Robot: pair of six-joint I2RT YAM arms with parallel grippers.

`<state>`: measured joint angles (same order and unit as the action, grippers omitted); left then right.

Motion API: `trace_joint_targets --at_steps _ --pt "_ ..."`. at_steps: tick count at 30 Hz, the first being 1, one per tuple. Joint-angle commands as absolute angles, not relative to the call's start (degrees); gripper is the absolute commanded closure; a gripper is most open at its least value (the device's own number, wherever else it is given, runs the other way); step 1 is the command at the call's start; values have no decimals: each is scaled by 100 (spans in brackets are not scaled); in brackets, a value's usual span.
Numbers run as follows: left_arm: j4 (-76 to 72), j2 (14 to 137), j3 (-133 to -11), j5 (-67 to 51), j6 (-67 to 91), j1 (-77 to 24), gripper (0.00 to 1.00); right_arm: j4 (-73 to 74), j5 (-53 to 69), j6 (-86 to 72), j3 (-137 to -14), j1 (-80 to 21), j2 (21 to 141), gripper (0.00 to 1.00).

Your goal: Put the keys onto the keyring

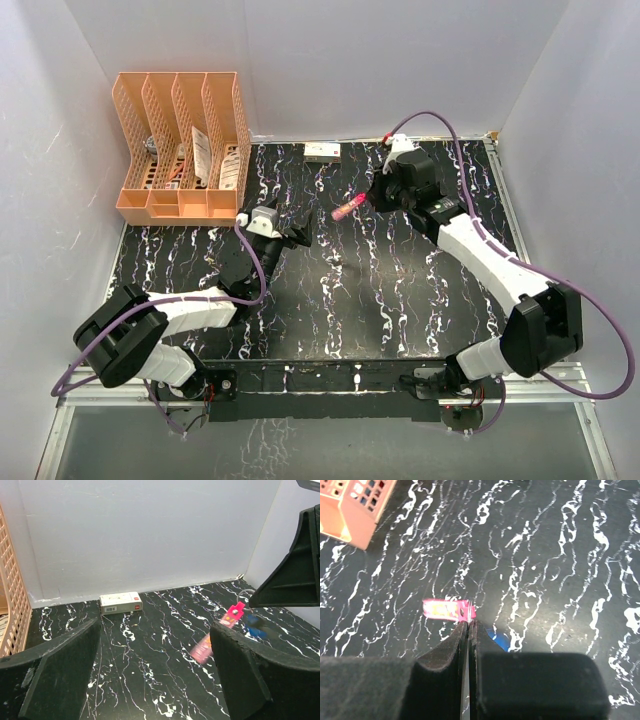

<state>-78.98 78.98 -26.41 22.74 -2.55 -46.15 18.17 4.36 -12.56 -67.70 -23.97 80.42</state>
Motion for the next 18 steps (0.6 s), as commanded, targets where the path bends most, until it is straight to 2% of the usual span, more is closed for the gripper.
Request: trace_joint_targets --at_steps 1,4,18 --pt "-8033 7798 -2714 2314 -278 -4623 11 1544 200 -1203 -6906 -2371 7862 100" --pt "-8026 7812 -2721 2320 -281 -4623 11 881 1223 -1187 -6591 -2372 7621 100" --pt "-8040 7788 -2703 2320 -271 -4623 11 1043 1081 -1224 -6704 -2373 7683 100"
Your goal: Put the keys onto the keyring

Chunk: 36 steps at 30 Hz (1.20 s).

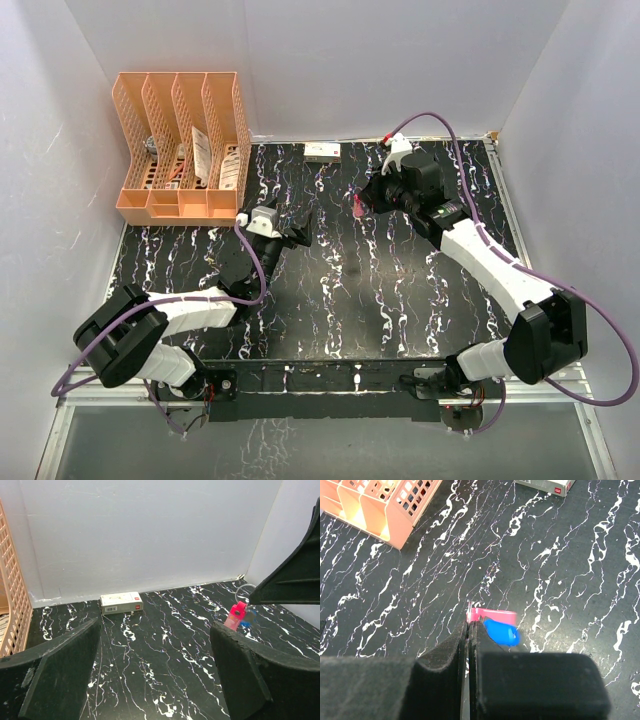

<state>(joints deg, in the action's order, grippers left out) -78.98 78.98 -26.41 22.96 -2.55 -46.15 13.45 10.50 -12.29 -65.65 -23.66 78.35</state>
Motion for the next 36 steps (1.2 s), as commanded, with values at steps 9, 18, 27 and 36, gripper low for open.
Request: trace_joint_targets --at_steps 9,18,27,36 --pt "-6664 7264 -3021 3040 14 -4602 5 1920 570 -1384 -7198 -2373 8482 100" --pt "-4484 6706 -3646 3246 834 -4381 3 1626 1358 -1711 -7523 -2590 9409 100" --pt "-3954 6744 -3851 3077 1219 -4265 2 1217 2448 -1760 -7837 -2791 9852 100" --pt "-3951 6695 -3797 3050 1259 -4219 2 1633 799 -2345 -7675 -2405 9863 71"
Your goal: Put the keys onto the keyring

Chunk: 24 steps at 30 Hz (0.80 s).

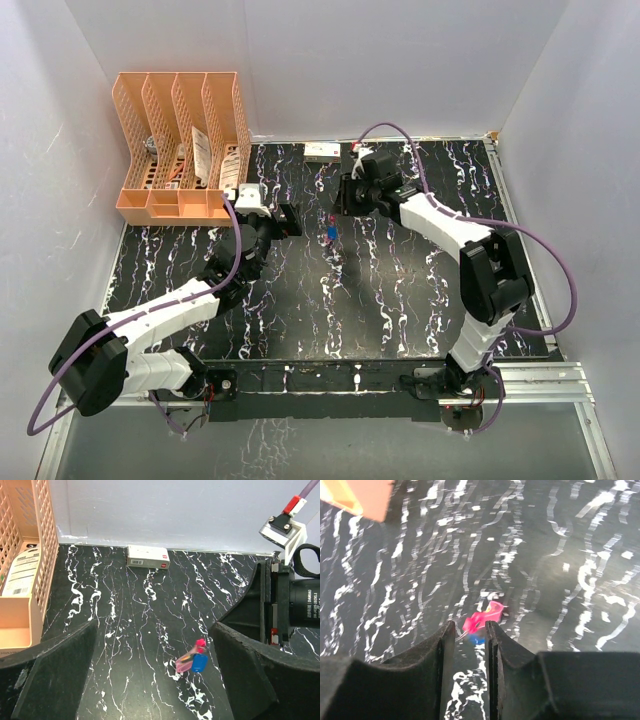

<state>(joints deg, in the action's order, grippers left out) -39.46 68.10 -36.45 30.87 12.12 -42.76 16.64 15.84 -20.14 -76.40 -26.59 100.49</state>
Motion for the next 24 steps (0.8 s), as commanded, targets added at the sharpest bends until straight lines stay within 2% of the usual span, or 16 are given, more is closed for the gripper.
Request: trace_joint_targets --at_steps 1,6,13,16,21,24 --pt "-3947 6689 -3794 3047 1265 -4211 2 1560 589 -2362 -7575 -2391 9718 70" --pt "-3946 6667 -3775 2992 1354 -4184 2 1385 -76 -2341 -7190 -2351 8987 67" --pt "-3580 6630 -3910 2879 1520 -4127 2 1159 -277 -2219 -6799 -2355 8286 66" --pt "-3461 6612 -3973 2798 1495 -4119 1 853 -303 -2081 -6528 -2354 7952 61" --pt "-3547 6541 -4047 2915 1387 -4115 1 11 -1105 -2215 -5931 -2351 7349 19" --pt "-3432 6484 -4182 3004 1269 -4119 1 -205 -1599 -2277 -5944 -2275 7248 6"
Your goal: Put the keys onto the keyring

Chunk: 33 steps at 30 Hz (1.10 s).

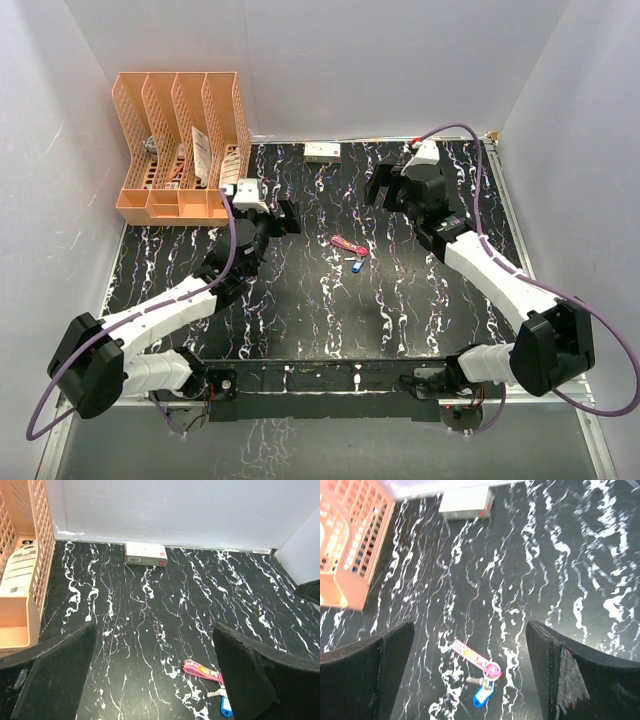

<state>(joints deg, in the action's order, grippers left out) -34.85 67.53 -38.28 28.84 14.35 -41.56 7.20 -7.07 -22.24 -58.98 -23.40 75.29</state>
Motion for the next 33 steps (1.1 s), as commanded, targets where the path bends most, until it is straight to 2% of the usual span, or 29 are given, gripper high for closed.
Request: trace_joint_targets --at_steps 1,5,15,20,27,33 --pt "-3383 6481 -4225 3041 1243 -4122 1 -211 -1703 -2307 -6000 -2243 7257 2" --pt "-3385 6562 -4218 3077 1114 -4122 1 -172 -1996 -2560 -6142 -1995 7287 2" --pt "-3428 6756 -4162 3291 978 -4118 1 -596 -2071 -2436 -5542 -1403 6430 2" --pt "-3207 6720 -4255 3671 898 -4118 1 -490 -2590 -2860 -5276 -957 6123 2" --pt "-2883 6288 -4343 4873 6 -4121 1 -221 -1558 -3159 -5218 -37 6235 2" --pt "-2860 5885 -4164 5545 -566 -4100 1 -238 -1329 -3236 -5177 181 6265 2"
